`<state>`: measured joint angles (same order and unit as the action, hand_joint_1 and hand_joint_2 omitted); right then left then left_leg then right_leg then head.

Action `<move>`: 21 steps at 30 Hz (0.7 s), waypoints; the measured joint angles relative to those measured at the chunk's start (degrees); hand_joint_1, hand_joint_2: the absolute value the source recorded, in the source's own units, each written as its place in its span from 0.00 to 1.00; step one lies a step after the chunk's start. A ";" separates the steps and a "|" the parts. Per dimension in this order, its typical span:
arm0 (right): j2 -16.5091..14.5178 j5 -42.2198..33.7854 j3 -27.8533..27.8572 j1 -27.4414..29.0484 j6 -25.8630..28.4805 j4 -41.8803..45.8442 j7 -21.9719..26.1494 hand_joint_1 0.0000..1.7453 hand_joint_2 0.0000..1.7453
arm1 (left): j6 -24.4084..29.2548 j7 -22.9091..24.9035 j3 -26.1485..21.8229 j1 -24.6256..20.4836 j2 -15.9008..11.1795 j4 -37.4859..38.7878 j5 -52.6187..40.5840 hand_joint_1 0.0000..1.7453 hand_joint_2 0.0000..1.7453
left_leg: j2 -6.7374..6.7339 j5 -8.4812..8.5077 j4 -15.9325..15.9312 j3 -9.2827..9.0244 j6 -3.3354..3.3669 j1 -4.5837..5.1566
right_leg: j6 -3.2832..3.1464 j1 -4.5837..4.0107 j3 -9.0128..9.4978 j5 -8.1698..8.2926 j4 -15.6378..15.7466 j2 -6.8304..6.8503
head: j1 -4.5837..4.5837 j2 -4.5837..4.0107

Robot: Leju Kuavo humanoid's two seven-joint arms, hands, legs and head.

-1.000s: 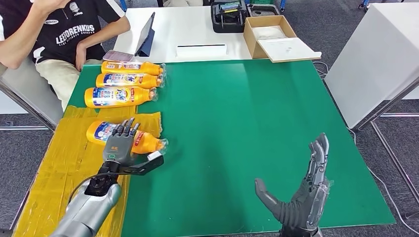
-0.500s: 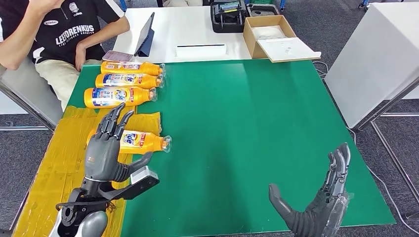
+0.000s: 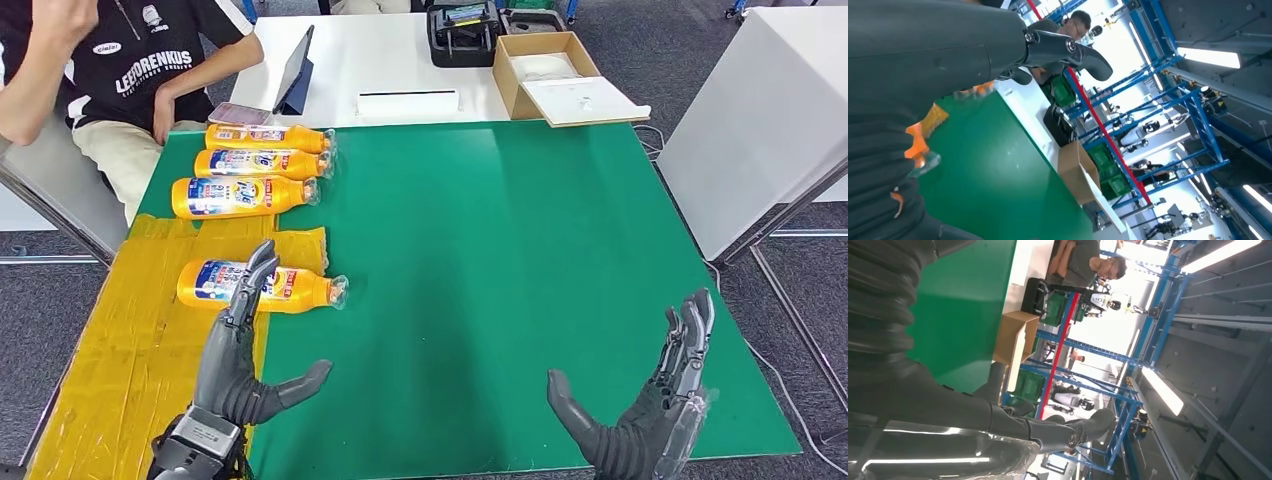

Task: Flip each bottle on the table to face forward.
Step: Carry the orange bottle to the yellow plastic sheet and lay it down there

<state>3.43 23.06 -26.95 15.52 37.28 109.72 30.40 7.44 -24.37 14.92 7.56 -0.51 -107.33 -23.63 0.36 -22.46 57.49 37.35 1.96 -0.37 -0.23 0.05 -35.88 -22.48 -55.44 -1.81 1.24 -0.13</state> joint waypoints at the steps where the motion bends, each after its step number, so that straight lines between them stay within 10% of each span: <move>1: -0.01 -0.21 0.00 -0.05 -0.03 -0.03 0.14 0.00 1.00 | -0.19 -0.01 0.07 0.06 0.26 0.17 0.23 0.00 1.00 | 0.00 0.00 0.00 -0.01 0.00 0.00 | 0.00 0.00 0.00 0.00 0.00 0.00 | 0.00 0.00; 21: -2.78 -6.99 -0.06 -6.57 -8.84 -5.54 2.57 0.00 1.00 | -1.43 0.54 7.21 -3.89 8.19 10.81 7.39 0.00 1.00 | 0.02 0.02 0.01 -0.03 0.03 -0.02 | 0.00 -0.01 0.02 0.02 -0.01 0.00 | 0.01 0.00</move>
<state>0.66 16.07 -27.01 8.94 28.44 104.19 32.97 6.01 -23.84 22.12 3.67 7.68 -96.53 -16.25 0.38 -22.44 57.50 37.32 1.99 -0.38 -0.23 0.04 -35.85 -22.47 -55.45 -1.81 1.25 -0.13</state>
